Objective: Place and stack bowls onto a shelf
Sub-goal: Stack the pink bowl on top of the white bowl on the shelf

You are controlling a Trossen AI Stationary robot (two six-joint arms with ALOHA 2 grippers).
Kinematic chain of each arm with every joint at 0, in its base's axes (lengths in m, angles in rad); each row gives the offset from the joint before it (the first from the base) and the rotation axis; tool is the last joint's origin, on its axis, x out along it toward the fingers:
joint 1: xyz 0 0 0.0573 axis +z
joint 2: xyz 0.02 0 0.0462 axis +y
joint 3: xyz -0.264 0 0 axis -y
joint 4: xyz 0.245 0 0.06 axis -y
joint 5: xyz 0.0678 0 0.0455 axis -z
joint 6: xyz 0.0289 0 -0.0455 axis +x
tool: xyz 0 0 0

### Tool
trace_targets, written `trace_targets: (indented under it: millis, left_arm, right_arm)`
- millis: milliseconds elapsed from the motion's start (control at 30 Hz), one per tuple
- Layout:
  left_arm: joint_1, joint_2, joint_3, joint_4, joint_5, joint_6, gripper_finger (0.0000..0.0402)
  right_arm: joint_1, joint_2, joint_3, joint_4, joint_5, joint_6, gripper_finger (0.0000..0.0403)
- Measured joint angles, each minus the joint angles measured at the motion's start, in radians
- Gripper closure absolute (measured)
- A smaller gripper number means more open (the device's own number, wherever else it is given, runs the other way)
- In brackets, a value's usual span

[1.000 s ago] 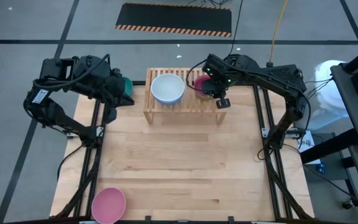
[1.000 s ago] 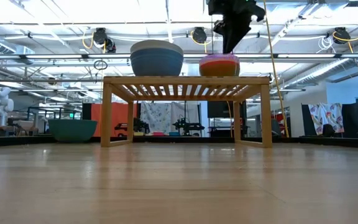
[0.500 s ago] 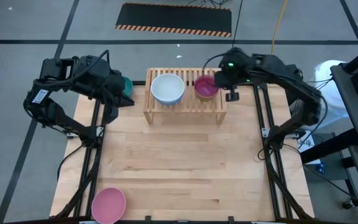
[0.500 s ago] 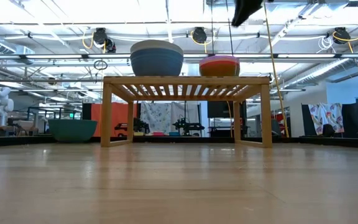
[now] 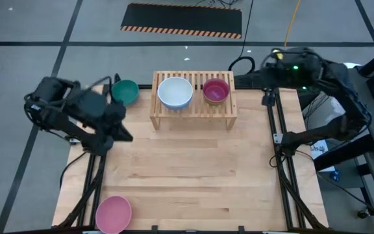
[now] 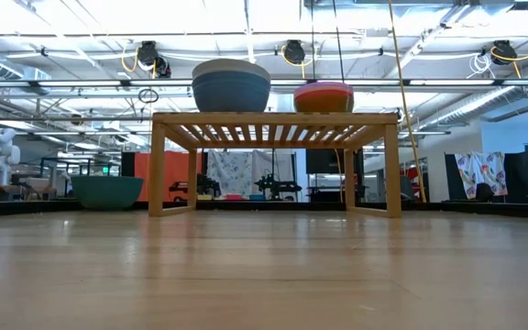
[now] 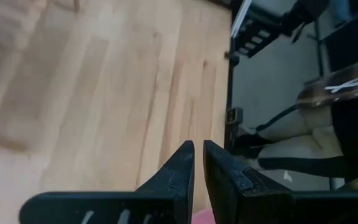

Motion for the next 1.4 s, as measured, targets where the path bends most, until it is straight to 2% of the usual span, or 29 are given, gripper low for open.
trace_targets:
  millis: [100,267,433,600,833,933,1033,1233,1400]
  left_arm:
    - [-0.102,0.003,-0.071,0.0,-0.055,-0.111,0.0364]
    - [-0.253,0.003,-0.236,-0.001,-0.067,-0.311,0.0364]
    - [-0.37,0.004,-0.394,-0.001,-0.002,-0.568,0.0364]
    - [-0.44,0.003,-0.526,0.04,0.028,-0.755,0.0364]
    - [-0.479,0.003,-0.691,0.089,0.035,-0.779,0.0364]
    - [-0.488,0.003,-0.765,0.095,0.079,-0.76,0.0364]
    - [-0.499,0.003,-0.834,0.173,0.1,-0.724,0.0364]
    - [-0.51,0.003,-0.927,0.413,0.152,-0.558,0.0364]
    - [-0.51,0.003,-0.95,0.448,0.149,-0.523,0.0387]
  right_arm:
    - [0.0,-0.034,0.0,0.0,0.0,0.018,0.0303]
    - [0.0,-0.081,0.0,0.0,0.0,0.018,0.0303]
    - [0.0,-0.108,0.0,0.0,-0.004,0.018,0.0303]
    - [0.0,-0.115,0.0,0.023,-0.004,0.02,0.0303]
    - [0.0,-0.113,0.0,0.096,-0.004,0.117,0.0303]
    - [0.0,-0.113,0.0,0.105,-0.005,0.137,0.0303]
    - [0.0,-0.113,0.0,0.105,-0.005,0.178,0.0303]
    - [0.0,-0.113,0.0,0.105,-0.006,0.202,0.0303]
    - [0.0,-0.113,0.0,0.105,-0.006,0.201,0.0303]
